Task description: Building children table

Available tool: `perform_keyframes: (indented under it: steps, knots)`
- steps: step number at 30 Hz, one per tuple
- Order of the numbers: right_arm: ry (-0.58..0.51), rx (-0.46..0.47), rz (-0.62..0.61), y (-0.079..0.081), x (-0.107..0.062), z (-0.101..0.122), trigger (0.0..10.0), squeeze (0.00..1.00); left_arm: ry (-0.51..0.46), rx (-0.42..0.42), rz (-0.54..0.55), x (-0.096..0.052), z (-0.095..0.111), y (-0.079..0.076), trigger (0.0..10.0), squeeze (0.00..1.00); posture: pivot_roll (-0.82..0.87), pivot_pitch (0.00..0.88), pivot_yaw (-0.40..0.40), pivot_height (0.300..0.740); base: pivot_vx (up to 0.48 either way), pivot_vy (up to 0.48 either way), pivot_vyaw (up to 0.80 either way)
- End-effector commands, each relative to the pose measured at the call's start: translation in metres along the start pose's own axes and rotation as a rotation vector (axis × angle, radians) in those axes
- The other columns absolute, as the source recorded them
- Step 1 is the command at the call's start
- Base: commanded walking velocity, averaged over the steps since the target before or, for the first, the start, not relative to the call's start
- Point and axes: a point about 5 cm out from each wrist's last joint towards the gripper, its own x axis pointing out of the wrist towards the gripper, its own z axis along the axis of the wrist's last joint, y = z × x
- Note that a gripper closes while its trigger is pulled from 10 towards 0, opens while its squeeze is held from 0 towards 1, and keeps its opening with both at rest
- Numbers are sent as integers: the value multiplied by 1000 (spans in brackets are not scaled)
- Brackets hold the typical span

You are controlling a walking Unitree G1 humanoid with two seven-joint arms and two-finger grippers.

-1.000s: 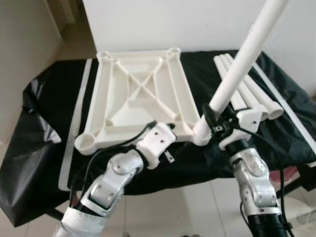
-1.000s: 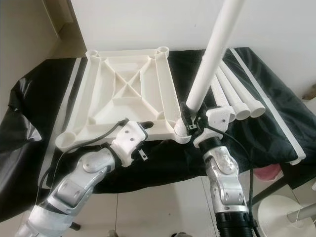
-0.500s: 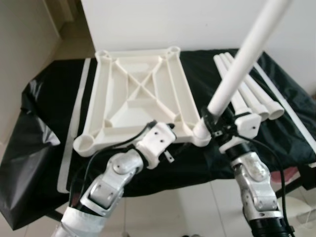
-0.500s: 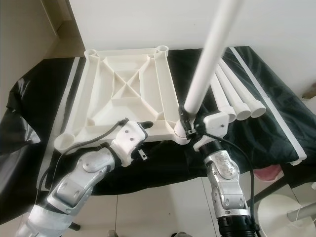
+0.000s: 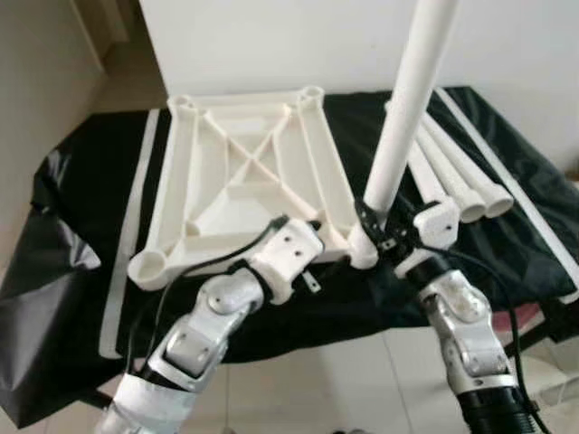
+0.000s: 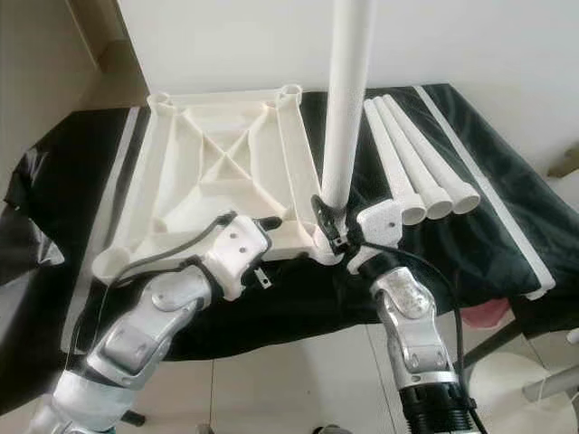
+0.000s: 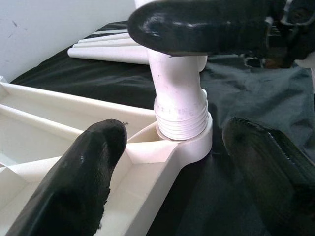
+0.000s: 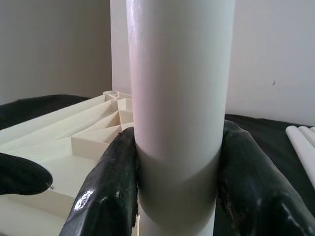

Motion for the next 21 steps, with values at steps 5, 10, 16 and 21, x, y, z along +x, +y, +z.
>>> perform_keyframes:
  steps: [5, 10, 16, 21]
  knots:
    - [194, 148, -48, -1, -8, -34, 10000, 0, 3, 16, -40, -1, 3, -2, 10000, 0, -17, 94, 16, 740, 0, 0, 0]
    - [204, 170, -90, -8, -8, -35, 10000, 0, 1, 17, -44, -1, 3, -2, 10000, 0, -19, 97, 15, 740, 0, 0, 0]
    - [206, 169, -137, -11, -13, -36, 10000, 0, -1, 16, -44, -1, 4, -3, 10000, 0, -18, 99, 15, 740, 0, 0, 0]
    - [184, 111, -221, -8, -12, -32, 10000, 0, 1, 14, -46, -2, 4, -4, 10000, 0, -19, 102, 16, 740, 0, 0, 0]
